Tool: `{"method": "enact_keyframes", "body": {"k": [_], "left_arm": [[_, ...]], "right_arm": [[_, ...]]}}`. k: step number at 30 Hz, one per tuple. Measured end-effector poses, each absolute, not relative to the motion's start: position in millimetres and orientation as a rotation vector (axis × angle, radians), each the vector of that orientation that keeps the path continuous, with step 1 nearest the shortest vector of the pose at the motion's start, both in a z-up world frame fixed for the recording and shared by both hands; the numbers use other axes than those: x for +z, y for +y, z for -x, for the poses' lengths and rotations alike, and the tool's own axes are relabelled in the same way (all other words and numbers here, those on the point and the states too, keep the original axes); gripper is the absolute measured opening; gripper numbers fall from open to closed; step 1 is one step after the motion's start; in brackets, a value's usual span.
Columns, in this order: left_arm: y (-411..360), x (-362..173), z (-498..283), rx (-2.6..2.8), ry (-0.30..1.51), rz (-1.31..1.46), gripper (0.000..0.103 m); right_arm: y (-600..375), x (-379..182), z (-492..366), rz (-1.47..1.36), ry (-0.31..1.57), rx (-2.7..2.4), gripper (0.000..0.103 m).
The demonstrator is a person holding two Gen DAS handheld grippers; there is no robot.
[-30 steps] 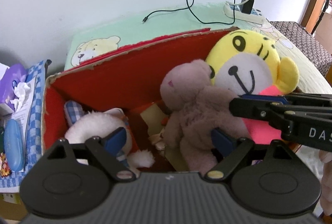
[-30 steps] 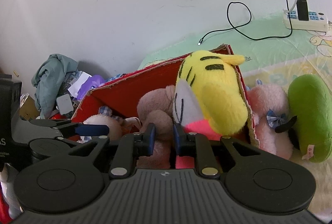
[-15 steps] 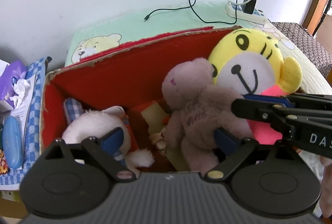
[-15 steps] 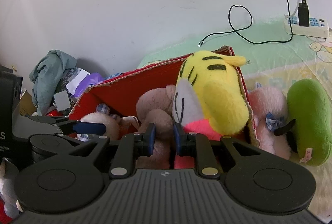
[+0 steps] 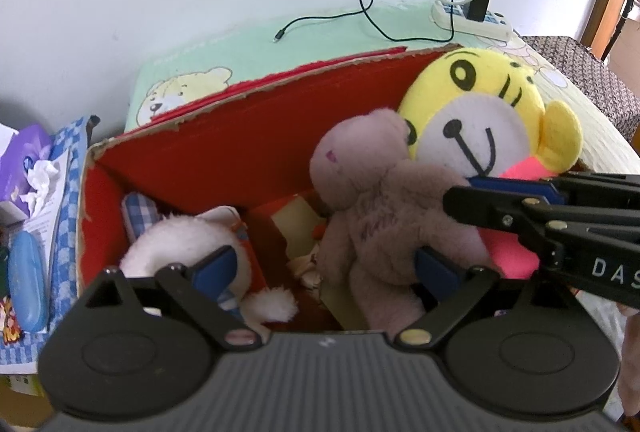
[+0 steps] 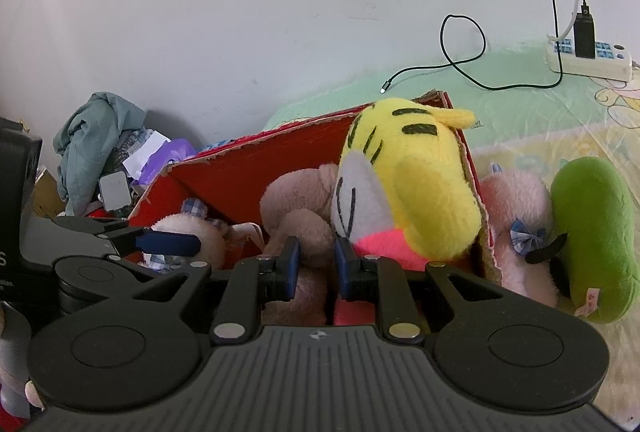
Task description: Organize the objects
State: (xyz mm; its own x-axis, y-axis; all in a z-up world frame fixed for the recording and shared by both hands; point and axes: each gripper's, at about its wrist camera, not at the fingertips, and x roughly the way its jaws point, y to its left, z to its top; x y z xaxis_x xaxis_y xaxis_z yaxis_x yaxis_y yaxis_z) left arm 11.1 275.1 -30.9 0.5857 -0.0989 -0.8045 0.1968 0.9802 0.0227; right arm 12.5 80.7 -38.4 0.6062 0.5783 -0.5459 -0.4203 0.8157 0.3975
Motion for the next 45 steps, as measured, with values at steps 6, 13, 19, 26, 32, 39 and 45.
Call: {"method": "enact_keyframes", "body": {"k": [6,13,19,26,32,39,45], "left_arm": [[275.9,-31.1,-11.6,-0.172,0.929,-0.11,0.097],[273.5,-30.8,-11.0,-0.163,0.922,-0.134,0.098],[271.5,-30.9,-10.3,-0.15,0.922,-0.151,0.099],[269.5,-31.5,-9.6,-0.141,0.92,-0.171,0.1],[268.3,-32.1,-8.7,-0.135,0.917,-0.179,0.1],[268.3,-31.8,-8.6,-0.13,0.916,-0.182,0.1],[267.5,-31.2,-8.9,-0.122,0.919,-0.178,0.101]], "right_arm": [[79.0,-37.7,-11.9,-0.245,0.724,0.585,0.019],[78.0,-37.7,-8.9,-0.236,0.724,0.584,0.019],[77.4,-38.1,-7.8,-0.228,0.724,0.584,0.019],[77.9,-37.9,-6.8,-0.218,0.715,0.583,0.019],[79.5,-37.7,-7.3,-0.21,0.718,0.573,0.019],[80.0,-38.0,-8.7,-0.208,0.722,0.572,0.019],[80.4,-34.5,-11.5,-0.206,0.756,0.566,0.019]]}}
